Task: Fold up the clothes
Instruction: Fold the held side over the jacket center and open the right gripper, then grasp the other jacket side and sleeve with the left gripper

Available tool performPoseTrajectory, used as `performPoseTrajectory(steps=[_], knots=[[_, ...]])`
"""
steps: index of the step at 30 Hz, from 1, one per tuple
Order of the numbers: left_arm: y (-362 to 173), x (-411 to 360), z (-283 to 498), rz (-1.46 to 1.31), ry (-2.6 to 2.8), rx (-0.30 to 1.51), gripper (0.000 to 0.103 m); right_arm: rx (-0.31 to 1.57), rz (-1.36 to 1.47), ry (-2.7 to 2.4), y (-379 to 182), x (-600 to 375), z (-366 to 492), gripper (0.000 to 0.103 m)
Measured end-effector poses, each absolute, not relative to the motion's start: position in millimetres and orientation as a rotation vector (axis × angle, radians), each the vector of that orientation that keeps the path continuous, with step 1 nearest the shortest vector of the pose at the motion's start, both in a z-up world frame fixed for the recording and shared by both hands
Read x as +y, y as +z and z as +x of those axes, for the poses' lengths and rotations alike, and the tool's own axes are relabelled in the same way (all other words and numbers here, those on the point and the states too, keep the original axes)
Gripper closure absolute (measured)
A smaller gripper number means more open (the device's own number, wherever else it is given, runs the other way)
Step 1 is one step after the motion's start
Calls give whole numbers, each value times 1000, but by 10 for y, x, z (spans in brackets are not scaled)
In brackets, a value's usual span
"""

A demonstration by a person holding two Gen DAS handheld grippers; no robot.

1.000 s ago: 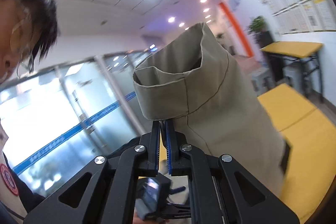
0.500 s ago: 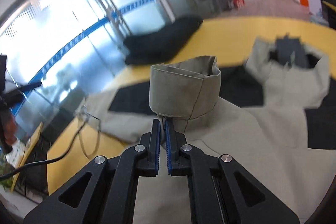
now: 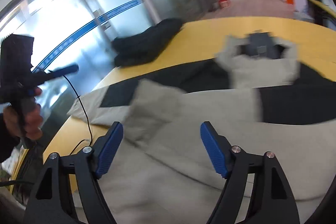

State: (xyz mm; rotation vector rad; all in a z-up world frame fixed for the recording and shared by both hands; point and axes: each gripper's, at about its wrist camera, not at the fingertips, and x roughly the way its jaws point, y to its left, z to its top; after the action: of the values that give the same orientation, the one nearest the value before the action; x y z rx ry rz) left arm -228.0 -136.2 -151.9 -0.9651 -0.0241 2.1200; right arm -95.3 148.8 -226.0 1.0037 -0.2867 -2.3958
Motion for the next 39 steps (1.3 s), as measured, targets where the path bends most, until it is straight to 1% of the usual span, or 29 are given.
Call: performPoseTrajectory(steps=[3,5,8,9,11,13,16,17,18,20,22,23,24,25,26,27,29,30,34,37,39], knots=[[-1999,-810,-2408,-996,2088,122,0,-297,1130,-2488,-2455,2403,-986,25],[-2436,-558,-2542,-1101,2098,190,0,-305,1251,-2537,-2673,2981,-1072,26],[-2992,-511,-2716,-1283,2193,247,0,-184,1356,-2556,-2914,3306,-1121,33],[-3132,-551,-2753,-1327,2208,248,1,-130,1373,-2557,-2997,3340,-1126,34],[-3202,-594,-2683,-1228,2228,267,1,-16,1375,-2570,-3088,3338,-1091,33],[-3252,-490,-2634,-1224,2209,401,1,74,1365,-2583,-3136,3323,-1052,33],[-3135,-425,-2608,-1244,2253,431,1,61,1260,-2614,-2998,3364,-996,33],[-3108,-448,-2604,-1238,2275,389,1,57,1241,-2625,-2978,3389,-990,29],[-3165,-477,-2607,-1258,2285,374,1,57,1236,-2635,-2978,3419,-992,23],[-3267,-500,-2576,-1266,2299,378,1,71,1370,-2589,-3178,3475,-1059,19],[-3267,-410,-2524,-1255,2325,437,1,143,1350,-2598,-3163,3452,-1026,19],[-3239,-400,-2533,-1270,2325,421,1,132,1368,-2587,-3113,3446,-1037,21],[-3163,-448,-2542,-1286,2333,354,1,121,1385,-2575,-3063,3441,-1048,29],[-3073,-554,-2561,-1301,2357,277,1,85,1356,-2587,-2927,3430,-1020,29],[-2929,-746,-2560,-1315,2415,159,1,33,1295,-2612,-2735,3416,-967,27],[-2780,-1002,-2513,-1311,2476,38,1,-11,1240,-2630,-2548,3375,-914,21],[-2478,-1587,-2390,-1288,2607,-241,1,-70,1146,-2650,-2195,3238,-801,16],[-2318,-1929,-2309,-1269,2675,-401,1,-73,1111,-2650,-2070,3131,-755,14],[-2153,-3327,-1982,-1334,2900,-993,0,-52,1033,-2616,-1865,2567,-676,12],[-2520,-4241,-1886,-1504,2863,-1494,0,-98,1084,-2538,-2024,2081,-805,12],[-2793,-4593,-1935,-1586,2818,-1640,0,-116,1116,-2483,-2099,1707,-851,12]])
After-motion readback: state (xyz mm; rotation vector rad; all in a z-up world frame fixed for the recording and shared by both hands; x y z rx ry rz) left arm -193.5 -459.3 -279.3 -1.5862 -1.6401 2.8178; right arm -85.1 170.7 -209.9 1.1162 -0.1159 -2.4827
